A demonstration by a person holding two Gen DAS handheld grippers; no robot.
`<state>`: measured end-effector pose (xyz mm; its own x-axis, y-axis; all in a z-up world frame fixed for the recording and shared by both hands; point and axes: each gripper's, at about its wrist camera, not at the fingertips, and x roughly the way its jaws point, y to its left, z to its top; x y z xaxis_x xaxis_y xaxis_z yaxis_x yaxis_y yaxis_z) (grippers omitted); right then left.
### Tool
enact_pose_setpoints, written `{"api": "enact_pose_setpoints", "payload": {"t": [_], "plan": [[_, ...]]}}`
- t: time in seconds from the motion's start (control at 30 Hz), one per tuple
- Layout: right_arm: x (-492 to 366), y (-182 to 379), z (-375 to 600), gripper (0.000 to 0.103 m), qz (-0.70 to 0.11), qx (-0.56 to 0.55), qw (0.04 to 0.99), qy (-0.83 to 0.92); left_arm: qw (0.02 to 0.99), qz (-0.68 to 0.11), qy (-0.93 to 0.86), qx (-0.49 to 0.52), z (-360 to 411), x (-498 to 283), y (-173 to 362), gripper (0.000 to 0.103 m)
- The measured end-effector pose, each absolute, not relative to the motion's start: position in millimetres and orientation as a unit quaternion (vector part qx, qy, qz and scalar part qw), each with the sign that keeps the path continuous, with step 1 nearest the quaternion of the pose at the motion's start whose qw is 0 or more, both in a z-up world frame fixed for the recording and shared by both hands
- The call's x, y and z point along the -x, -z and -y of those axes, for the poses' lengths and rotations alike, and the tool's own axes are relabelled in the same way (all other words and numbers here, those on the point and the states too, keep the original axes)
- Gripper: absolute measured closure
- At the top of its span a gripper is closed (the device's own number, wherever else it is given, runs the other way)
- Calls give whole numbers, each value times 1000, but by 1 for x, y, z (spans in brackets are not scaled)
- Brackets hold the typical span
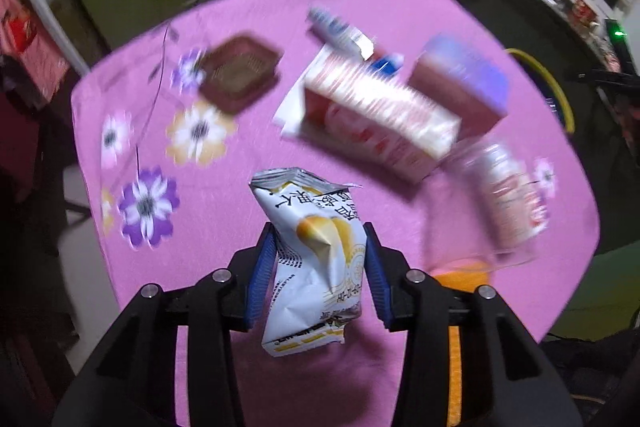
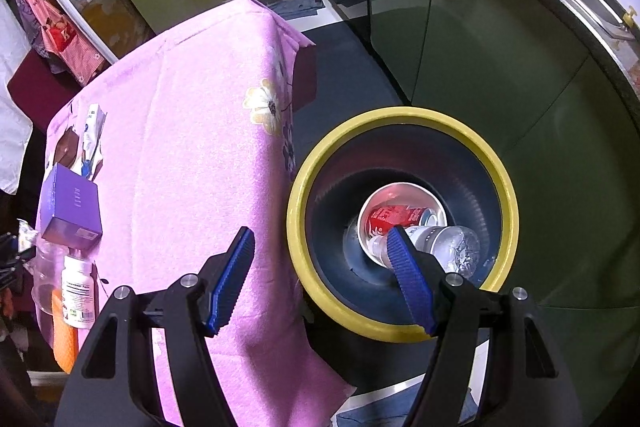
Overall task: Collect trash
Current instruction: 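Grasp the white snack wrapper with the left gripper, then carry the snack wrapper over the bin and release it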
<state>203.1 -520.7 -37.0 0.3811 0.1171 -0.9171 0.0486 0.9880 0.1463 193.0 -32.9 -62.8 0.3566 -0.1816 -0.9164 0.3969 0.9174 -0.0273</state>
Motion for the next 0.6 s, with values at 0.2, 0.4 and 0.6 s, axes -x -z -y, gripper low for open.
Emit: {"api": "enact_pose_setpoints", "payload": {"t": [0.2,0.4,0.6], "plan": [[-182,22,540,35,-535,-83,841,-6,806,-507,266,-149,110,-195,14,62],[-151,14,573,35,-524,-93,846,18,769,-472,381,-201,247,-211,-5,61],[-118,16,615,35,-514,-119,848,43,725,-474,443,-231,377,-228,17,61]]}}
